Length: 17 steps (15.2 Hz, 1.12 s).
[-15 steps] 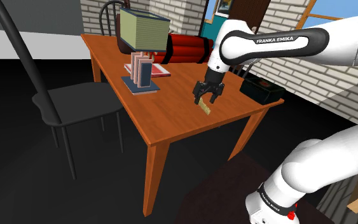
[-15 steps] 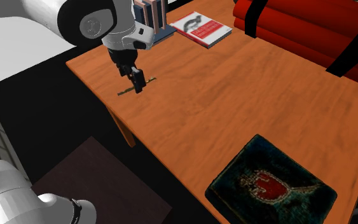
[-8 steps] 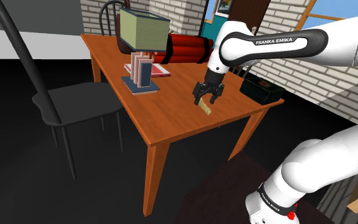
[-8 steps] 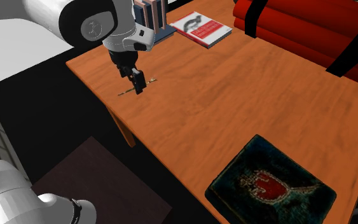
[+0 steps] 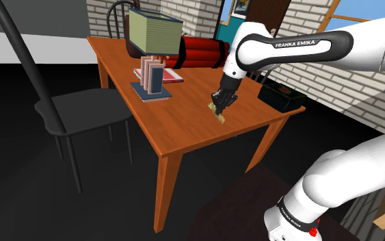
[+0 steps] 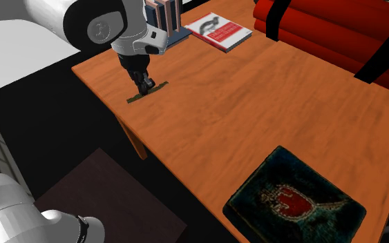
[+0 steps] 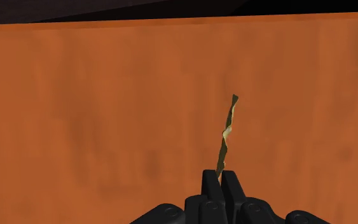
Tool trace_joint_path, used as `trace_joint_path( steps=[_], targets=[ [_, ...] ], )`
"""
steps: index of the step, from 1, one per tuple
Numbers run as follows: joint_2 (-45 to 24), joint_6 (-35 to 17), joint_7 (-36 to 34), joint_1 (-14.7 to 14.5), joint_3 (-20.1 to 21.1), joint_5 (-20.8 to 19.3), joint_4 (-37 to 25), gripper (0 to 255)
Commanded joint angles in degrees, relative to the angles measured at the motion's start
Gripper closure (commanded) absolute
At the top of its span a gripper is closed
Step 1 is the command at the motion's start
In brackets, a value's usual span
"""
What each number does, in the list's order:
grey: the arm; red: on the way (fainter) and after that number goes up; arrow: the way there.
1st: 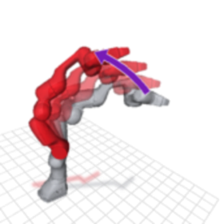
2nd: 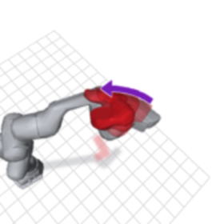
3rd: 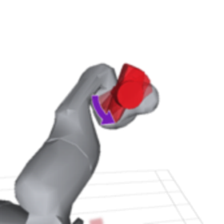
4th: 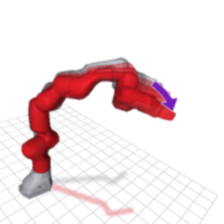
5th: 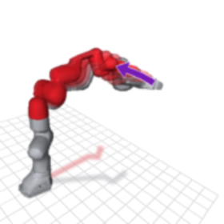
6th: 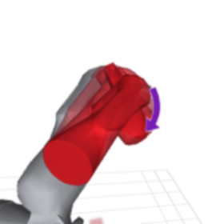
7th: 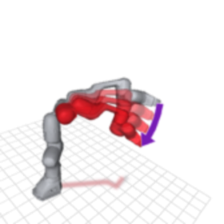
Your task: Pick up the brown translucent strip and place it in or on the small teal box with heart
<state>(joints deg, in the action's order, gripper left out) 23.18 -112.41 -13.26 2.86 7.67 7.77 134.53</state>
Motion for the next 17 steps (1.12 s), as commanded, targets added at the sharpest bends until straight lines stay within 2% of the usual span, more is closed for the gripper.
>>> trace_joint_path(
  steps=[1,17],
  targets=[
    [-0.06,0.08,0.0,0.04,-0.04,-0.06,0.08,255],
    [0.9,11.67,-0.82,0.26,-0.59,-0.61,-10.58,255]
  ],
)
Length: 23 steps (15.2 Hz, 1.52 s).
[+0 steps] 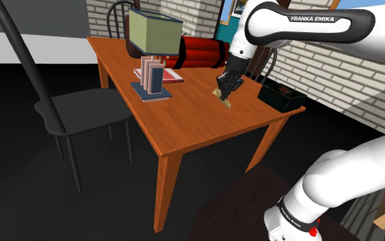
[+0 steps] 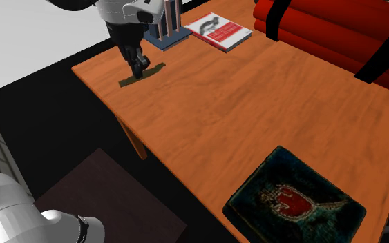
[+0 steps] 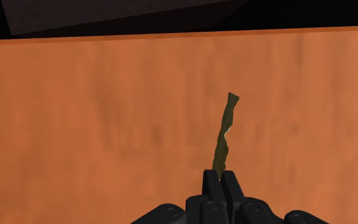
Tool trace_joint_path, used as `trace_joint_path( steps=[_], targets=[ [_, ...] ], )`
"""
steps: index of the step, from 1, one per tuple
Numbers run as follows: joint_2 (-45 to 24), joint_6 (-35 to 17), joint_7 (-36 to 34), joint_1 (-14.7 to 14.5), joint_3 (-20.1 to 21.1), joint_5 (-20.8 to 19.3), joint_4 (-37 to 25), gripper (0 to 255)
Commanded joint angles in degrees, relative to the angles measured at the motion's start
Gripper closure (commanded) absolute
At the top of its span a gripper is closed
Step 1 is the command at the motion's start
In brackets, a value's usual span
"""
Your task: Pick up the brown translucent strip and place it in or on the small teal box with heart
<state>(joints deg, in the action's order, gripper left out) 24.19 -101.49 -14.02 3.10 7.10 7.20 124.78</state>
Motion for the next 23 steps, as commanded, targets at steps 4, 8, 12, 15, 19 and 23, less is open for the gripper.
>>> trace_joint_path(
  steps=[4,8,12,15,19,23],
  targets=[
    [-0.35,3.79,-0.29,0.08,-0.15,-0.18,-4.11,255],
    [-0.78,6.82,-0.53,0.13,-0.26,-0.31,-7.57,255],
    [-1.4,9.85,-0.79,0.18,-0.36,-0.44,-11.23,255],
    [-2.0,12.13,-0.99,0.22,-0.42,-0.53,-14.12,255],
    [-2.03,13.96,0.28,0.7,-1.47,-0.9,-15.85,255],
    [-0.8,14.65,5.92,2.52,-5.53,-2.36,-14.8,255]
  ],
)
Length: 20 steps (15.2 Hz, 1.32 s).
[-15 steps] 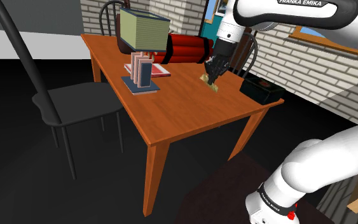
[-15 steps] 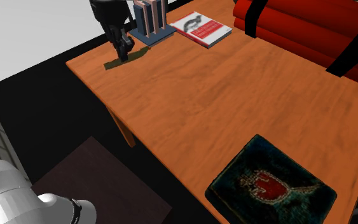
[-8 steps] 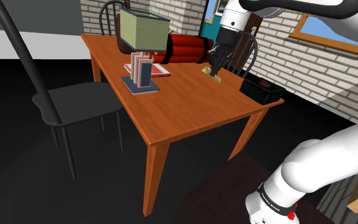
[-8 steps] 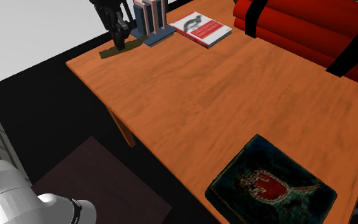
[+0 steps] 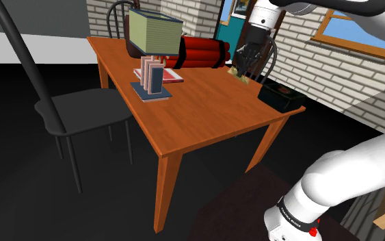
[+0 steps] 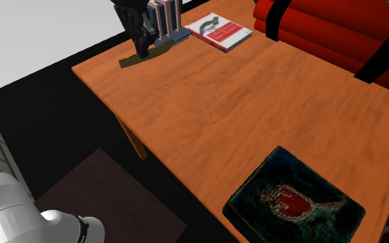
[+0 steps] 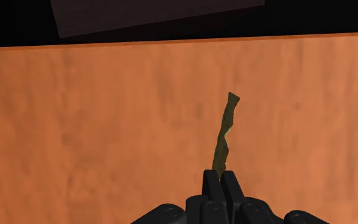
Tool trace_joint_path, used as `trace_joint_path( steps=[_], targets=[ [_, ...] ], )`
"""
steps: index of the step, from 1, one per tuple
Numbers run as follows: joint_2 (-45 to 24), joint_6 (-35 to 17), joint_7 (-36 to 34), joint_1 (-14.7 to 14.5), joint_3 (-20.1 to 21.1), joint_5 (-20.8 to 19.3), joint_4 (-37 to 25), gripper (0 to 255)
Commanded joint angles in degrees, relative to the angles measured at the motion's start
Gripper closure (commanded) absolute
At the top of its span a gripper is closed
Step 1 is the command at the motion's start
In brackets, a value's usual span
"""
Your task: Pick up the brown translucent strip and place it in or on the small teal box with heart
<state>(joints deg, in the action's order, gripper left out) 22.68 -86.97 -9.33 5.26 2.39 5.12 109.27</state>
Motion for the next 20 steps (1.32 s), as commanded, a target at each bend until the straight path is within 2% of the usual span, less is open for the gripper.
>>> trace_joint_path(
  steps=[1,11,20],
  targets=[
    [0.87,0.3,2.65,0.82,-1.84,-0.67,0.8,255],
    [-1.01,1.61,16.91,5.35,-12.09,-4.56,-1.63,255],
    [-8.15,2.66,30.34,9.18,-21.52,-6.04,-9.37,255]
  ],
)
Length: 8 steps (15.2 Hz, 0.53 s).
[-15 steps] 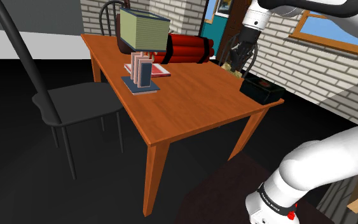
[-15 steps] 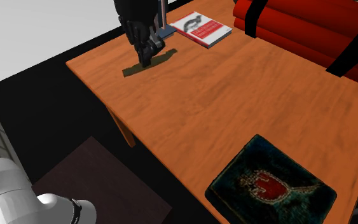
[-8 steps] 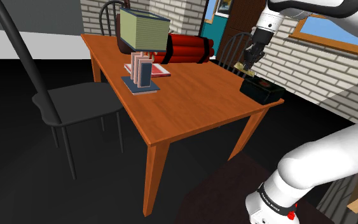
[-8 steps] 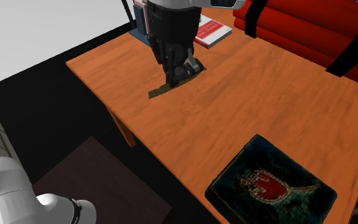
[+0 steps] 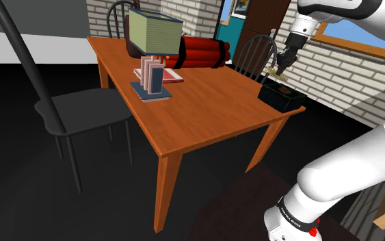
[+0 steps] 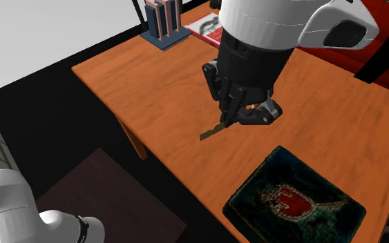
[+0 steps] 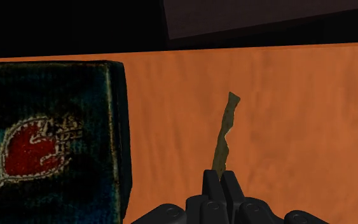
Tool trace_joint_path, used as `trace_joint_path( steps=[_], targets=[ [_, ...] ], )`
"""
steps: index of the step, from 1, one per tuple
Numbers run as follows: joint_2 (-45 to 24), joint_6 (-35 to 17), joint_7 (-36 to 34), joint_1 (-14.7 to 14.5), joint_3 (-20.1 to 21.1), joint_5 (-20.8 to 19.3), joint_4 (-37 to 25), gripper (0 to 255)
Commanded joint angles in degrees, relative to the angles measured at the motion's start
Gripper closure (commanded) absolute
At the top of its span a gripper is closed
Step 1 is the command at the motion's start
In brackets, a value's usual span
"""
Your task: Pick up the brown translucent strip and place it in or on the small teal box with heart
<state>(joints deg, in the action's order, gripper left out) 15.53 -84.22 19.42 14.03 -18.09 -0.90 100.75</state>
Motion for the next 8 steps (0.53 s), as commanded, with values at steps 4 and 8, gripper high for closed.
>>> trace_joint_path(
  steps=[4,8],
  targets=[
    [-6.03,0.66,7.95,2.31,-5.28,0.72,-6.2,255],
    [-12.4,1.9,14.63,4.74,-9.45,2.75,-13.0,255]
  ],
)
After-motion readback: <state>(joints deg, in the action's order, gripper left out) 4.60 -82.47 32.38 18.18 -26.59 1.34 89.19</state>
